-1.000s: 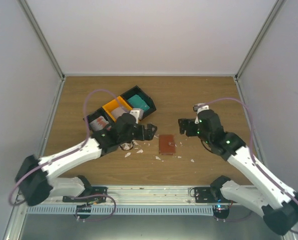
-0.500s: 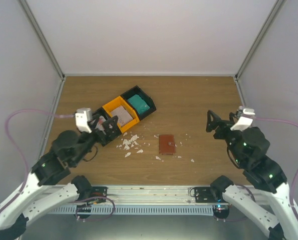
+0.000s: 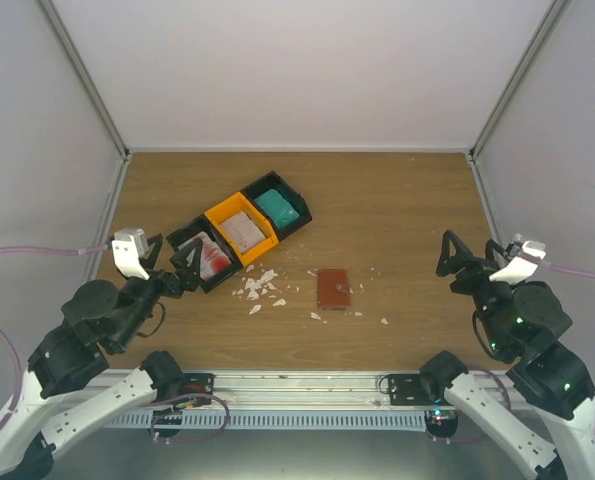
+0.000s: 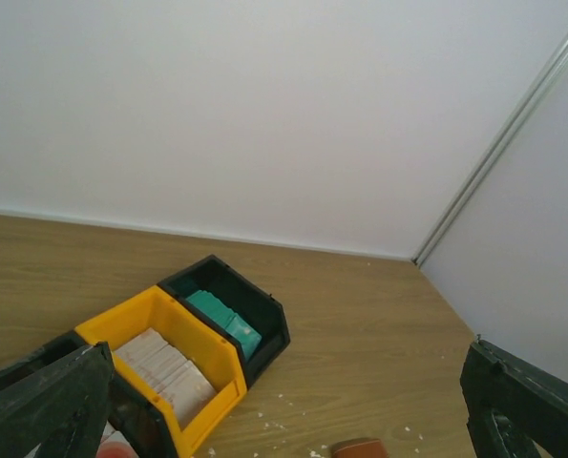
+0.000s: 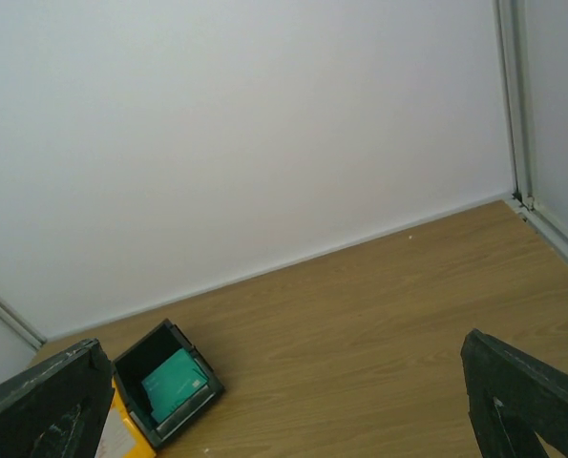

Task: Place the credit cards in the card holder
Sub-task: Reset both arms

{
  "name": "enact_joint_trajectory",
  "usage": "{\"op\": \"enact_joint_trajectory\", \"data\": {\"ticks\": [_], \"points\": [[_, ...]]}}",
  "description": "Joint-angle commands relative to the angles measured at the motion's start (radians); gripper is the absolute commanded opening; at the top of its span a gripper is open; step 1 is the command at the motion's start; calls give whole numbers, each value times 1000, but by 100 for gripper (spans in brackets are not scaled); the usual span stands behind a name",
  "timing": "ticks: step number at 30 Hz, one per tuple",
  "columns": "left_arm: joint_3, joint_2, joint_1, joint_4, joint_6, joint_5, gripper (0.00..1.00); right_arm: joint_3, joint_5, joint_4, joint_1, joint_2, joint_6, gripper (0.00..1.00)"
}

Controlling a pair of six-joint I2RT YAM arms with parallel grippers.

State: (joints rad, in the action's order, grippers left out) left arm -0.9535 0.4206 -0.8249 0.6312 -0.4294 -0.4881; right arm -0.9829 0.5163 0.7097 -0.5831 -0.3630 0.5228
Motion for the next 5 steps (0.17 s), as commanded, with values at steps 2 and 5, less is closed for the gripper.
{"op": "enact_joint_trajectory", "data": {"ticks": [2, 5], "points": [[-44, -16, -5, 10, 36, -9, 99, -8, 39, 39, 3, 31, 30, 100], [-46, -20, -5, 10, 35, -18, 99, -6, 48, 45, 3, 37, 29, 100]]}}
